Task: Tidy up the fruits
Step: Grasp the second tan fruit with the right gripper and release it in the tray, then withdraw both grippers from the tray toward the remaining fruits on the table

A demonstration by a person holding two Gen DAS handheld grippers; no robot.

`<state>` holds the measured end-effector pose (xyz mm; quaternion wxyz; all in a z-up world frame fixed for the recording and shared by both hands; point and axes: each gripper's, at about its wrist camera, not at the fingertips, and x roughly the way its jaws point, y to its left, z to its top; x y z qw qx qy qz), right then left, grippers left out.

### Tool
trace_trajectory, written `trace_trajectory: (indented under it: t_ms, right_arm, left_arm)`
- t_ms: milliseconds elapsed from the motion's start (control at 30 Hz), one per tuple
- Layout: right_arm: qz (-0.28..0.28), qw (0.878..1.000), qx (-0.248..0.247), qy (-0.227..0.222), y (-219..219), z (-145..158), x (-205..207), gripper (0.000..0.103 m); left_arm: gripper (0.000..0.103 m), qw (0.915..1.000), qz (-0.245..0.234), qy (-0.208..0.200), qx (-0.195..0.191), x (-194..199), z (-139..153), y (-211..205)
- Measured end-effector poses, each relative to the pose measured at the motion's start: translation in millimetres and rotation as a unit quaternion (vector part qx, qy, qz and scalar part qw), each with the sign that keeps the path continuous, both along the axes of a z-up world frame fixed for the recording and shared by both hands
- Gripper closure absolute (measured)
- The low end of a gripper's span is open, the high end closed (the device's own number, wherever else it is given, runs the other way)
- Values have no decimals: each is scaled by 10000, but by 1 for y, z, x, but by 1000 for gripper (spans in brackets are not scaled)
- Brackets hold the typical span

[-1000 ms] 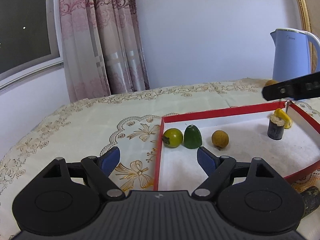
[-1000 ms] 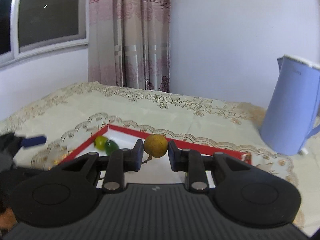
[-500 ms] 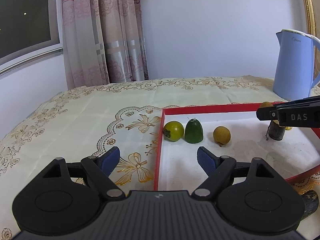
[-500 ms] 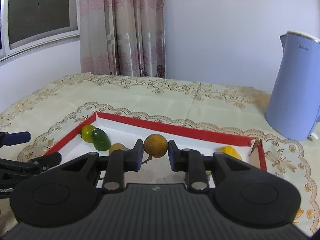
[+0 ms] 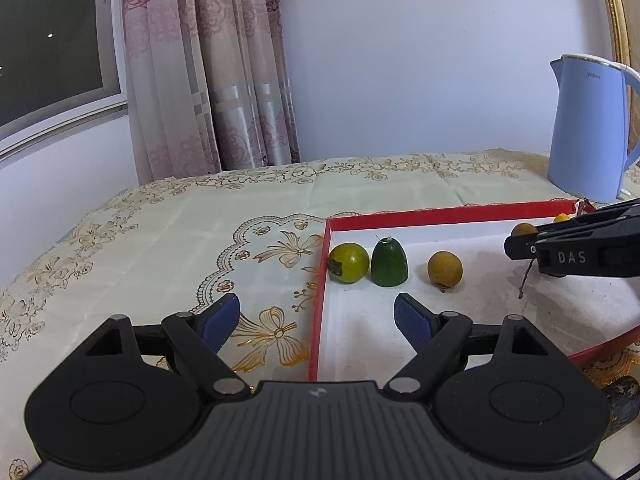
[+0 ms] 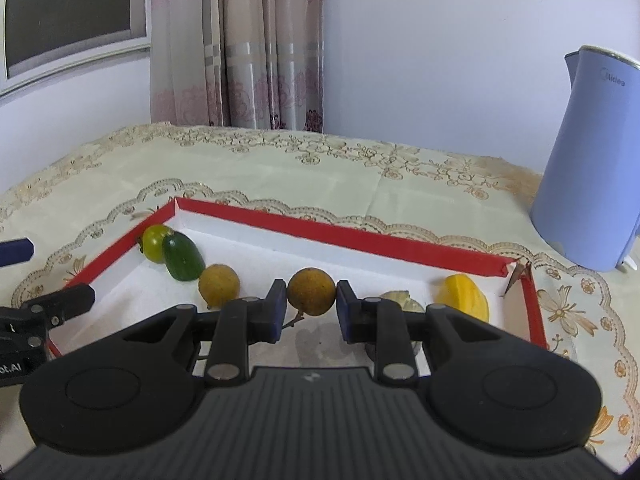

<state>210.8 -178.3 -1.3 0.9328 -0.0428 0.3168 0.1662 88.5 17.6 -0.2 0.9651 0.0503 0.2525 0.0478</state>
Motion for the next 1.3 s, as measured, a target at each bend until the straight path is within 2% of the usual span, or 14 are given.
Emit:
trace_trajectory:
  t_ms: [133,267,400,600,700,767,833,1000,1067,1300]
  right_arm:
    - [26,10000,-35,37,1,-2,0,76]
    - [5,10000,-60,-19,2,-1,-2,64]
    - [-50,9999,-75,-49,-1,0,-5,64]
    - [-208,9978,134,-610,-13,36,-29,61]
    - [-234,9941,237,-1029,-19,57,-60,47]
    - [-196,9921,228,-1214,-22,63,-81,33]
    - [-241,9901,139,-1379,-25,66,-103,26]
    - [-509,9908,212,-1232,-43,57,-143,26]
    - [-619,9919,231,-1086,-50,48,-155,24]
    - [-700,9948,93,-732,-47,23,-172,24]
  left_arm:
    - [18,10000,-5,12,14,0,0,0]
    - [18,10000,1,17,12,1,0,0]
    - [18,10000,-6,19,15,1,0,0]
    - [18,10000,59,-40,-19,-1,1,4]
    - [18,9999,61,-58,-142,-1,2,7]
    - [18,9997,30,-71,-213,-1,4,8]
    - [18,9996,38,-46,-260,-2,5,8]
    - [18,9990,-118,29,-423,-18,13,8]
    - [18,9993,-149,78,-337,-28,13,5]
    - [18,9981,-466,217,-336,-59,3,0]
